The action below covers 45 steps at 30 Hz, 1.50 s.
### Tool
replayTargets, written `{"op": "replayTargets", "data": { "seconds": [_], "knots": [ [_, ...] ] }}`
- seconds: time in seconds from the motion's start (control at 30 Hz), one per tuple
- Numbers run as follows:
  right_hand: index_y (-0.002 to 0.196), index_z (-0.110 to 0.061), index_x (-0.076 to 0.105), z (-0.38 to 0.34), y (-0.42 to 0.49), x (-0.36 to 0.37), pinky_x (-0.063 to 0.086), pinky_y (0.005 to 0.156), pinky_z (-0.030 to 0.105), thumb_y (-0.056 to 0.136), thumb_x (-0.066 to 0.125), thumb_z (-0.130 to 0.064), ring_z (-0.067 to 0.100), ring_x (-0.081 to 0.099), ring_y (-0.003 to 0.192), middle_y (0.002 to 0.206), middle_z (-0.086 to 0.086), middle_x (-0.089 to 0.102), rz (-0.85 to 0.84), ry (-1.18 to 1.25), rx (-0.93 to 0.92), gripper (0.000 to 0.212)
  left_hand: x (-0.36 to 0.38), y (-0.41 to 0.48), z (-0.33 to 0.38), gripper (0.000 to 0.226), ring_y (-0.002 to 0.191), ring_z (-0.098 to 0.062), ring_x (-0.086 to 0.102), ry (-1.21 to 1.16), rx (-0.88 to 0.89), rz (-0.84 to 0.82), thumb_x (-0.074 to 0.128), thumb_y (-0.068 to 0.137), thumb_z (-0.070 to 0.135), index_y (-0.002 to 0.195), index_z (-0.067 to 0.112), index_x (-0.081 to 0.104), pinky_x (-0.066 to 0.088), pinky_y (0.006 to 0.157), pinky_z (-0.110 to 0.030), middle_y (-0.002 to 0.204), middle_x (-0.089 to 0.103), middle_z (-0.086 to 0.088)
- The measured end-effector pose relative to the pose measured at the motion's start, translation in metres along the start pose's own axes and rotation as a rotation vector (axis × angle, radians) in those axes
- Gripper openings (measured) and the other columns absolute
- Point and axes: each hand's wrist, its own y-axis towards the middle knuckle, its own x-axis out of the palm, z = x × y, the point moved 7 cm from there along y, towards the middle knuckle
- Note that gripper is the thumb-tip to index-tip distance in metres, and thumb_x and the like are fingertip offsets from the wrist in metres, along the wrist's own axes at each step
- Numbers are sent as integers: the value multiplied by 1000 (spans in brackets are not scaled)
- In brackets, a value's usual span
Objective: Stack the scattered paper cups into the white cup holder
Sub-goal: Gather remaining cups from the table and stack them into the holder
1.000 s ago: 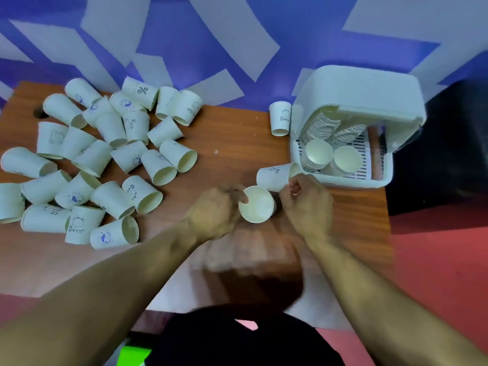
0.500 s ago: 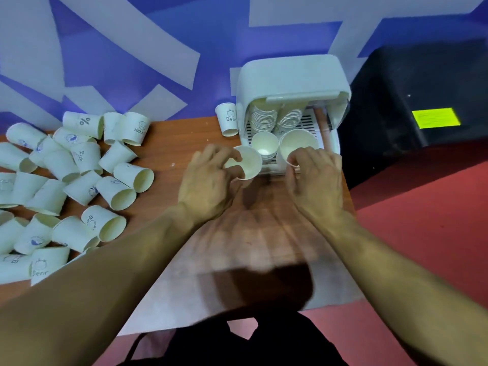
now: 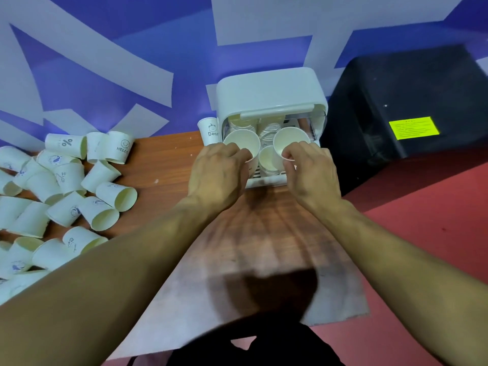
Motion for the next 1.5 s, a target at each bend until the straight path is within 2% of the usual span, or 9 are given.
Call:
{"op": "replayTargets", "data": {
  "seconds": [0.3, 0.43, 0.57, 0.67, 0.87, 1.13, 1.27, 1.37, 1.5],
  "knots": [
    [88, -15, 59, 11, 24, 36, 37, 81, 39, 82, 59, -14, 26, 54, 77, 81, 0, 60, -69, 45, -21, 7, 38, 20, -8, 15, 78, -29, 57, -4, -90, -59, 53, 87, 25, 91, 23, 68, 30, 71, -36, 77, 63, 1],
    [87, -16, 59, 16, 26, 54, 41, 79, 42, 78, 63, -11, 27, 56, 76, 80, 0, 60, -104, 14, -18, 12, 55, 22, -10, 13, 78, -29, 55, -20, -83, -100, 55, 89, 24, 91, 22, 68, 33, 71, -37, 78, 64, 0],
    [88, -15, 60, 20, 22, 72, 36, 76, 38, 73, 67, -9, 27, 56, 76, 80, 1, 61, -174, 2, -9, 18, 62, 32, -7, 25, 77, -29, 54, -21, -64, -111, 45, 94, 29, 88, 19, 66, 32, 68, -37, 77, 63, -2],
    [90, -15, 61, 24, 19, 83, 37, 76, 39, 71, 69, -9, 29, 57, 77, 81, 2, 63, -219, 0, 9, 22, 66, 36, -8, 19, 78, -30, 54, -12, -65, -123, 49, 93, 27, 88, 19, 66, 32, 68, -37, 78, 63, -2],
    [91, -16, 62, 31, 16, 94, 36, 80, 39, 80, 68, -15, 29, 59, 78, 82, 2, 64, -244, -14, 18, 13, 83, 33, -14, 16, 76, -32, 57, -29, -70, -190, 55, 94, 26, 87, 19, 68, 37, 69, -37, 77, 65, -3],
    [88, -19, 65, 36, 14, 108, 23, 89, 40, 89, 60, -25, 27, 61, 79, 79, 0, 63, -275, -87, 38, 8, 102, 28, -15, 31, 68, -35, 59, -140, -38, -240, 48, 100, 31, 75, 18, 61, 26, 64, -32, 70, 64, -7],
    [90, -21, 68, 35, 14, 118, 23, 91, 39, 89, 60, -25, 27, 63, 83, 83, 0, 65, -315, -99, 44, 9, 117, 23, -18, 33, 82, -30, 63, -50, -52, -330, 44, 99, 39, 88, 21, 70, 32, 70, -34, 87, 70, -3],
    [93, -23, 68, 36, 13, 121, 23, 91, 39, 91, 57, -28, 24, 62, 87, 86, -2, 65, -348, -108, 64, 12, 125, 21, -23, 31, 91, -29, 64, -108, -141, -349, 48, 98, 40, 96, 23, 74, 38, 80, -36, 96, 72, -3],
    [94, -23, 68, 36, 14, 119, 23, 89, 38, 91, 57, -30, 22, 62, 89, 88, -3, 65, -357, -102, 81, 13, 130, 23, -22, 29, 100, -28, 63, -104, -191, -401, 49, 98, 40, 105, 24, 72, 36, 86, -36, 107, 71, -2]
  ]
}}
